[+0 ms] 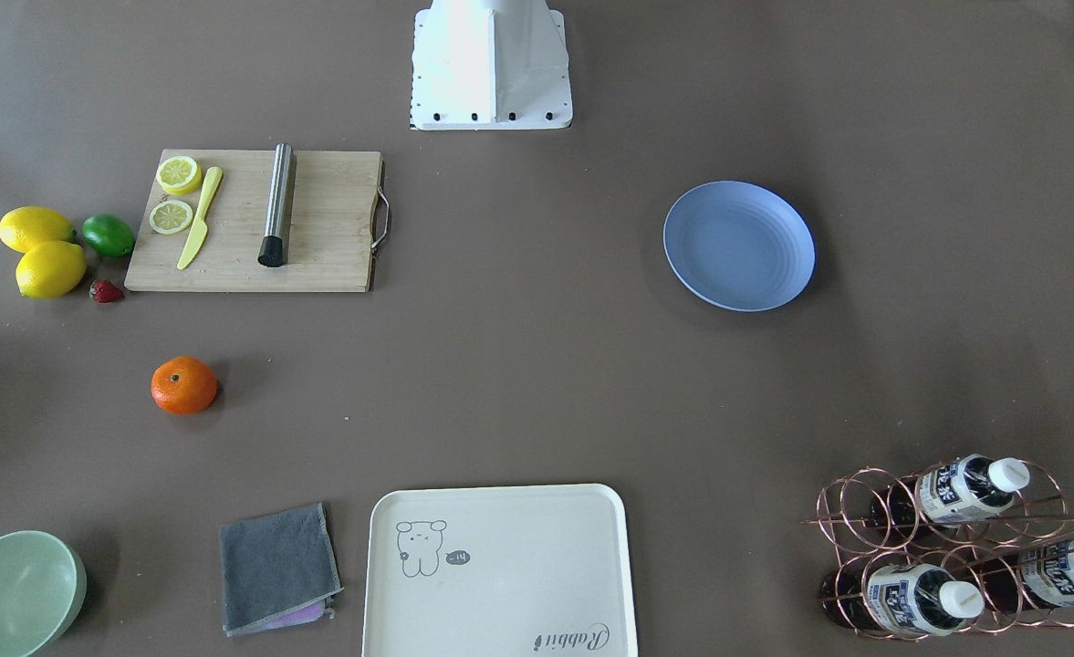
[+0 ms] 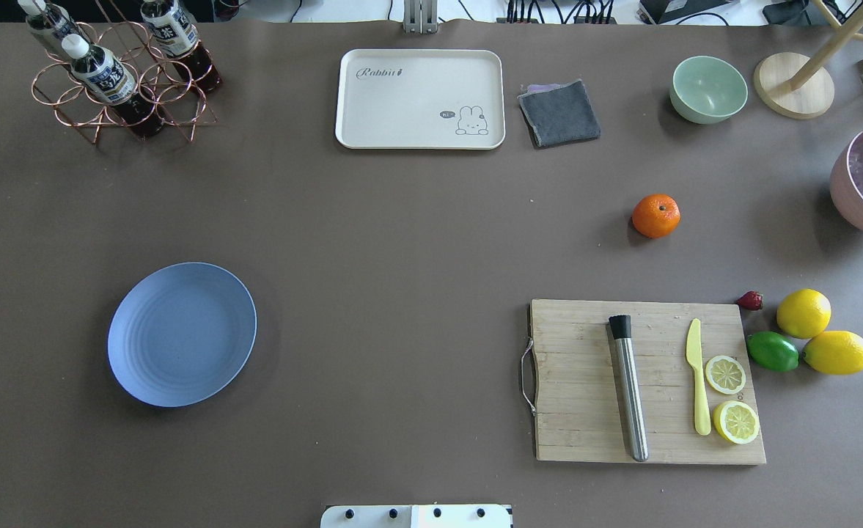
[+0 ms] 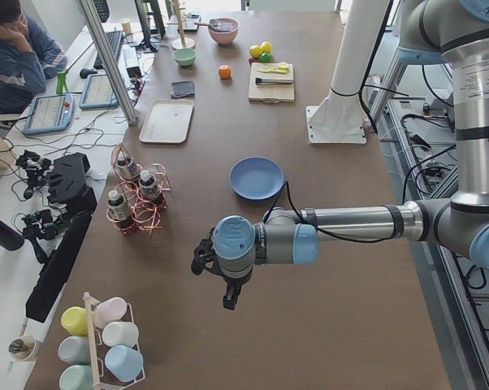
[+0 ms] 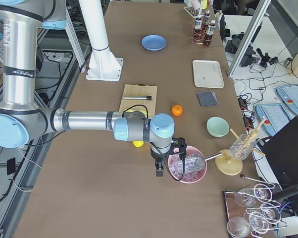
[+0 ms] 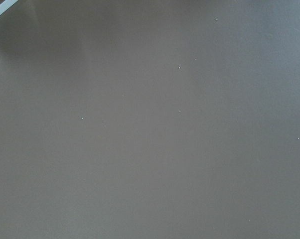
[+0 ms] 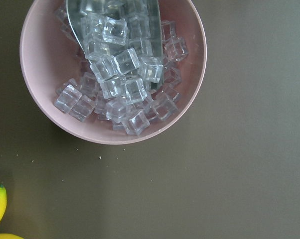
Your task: Pick orange to plate
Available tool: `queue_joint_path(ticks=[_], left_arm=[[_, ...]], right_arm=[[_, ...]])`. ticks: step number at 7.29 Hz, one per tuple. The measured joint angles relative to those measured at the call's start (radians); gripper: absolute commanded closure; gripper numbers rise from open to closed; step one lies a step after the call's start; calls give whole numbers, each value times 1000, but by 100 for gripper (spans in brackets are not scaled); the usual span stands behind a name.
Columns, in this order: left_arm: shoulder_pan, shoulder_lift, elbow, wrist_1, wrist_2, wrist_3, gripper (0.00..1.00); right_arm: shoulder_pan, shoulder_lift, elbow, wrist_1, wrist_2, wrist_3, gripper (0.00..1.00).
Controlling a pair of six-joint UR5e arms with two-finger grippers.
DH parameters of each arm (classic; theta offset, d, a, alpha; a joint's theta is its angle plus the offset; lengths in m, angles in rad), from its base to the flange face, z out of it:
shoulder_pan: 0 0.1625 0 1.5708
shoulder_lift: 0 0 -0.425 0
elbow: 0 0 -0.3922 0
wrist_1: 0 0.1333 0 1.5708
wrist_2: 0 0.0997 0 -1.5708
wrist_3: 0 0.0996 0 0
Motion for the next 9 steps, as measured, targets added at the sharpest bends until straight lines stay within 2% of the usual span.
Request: queue_joint_path(ticks=[7, 9], left_arm=[[0, -43, -11, -125, -24, -9, 2], [0, -67, 0, -210, -23, -3, 2]], right_arm=[[0, 1, 16, 0, 11, -1, 0], [0, 1, 16, 0, 23, -1, 0]])
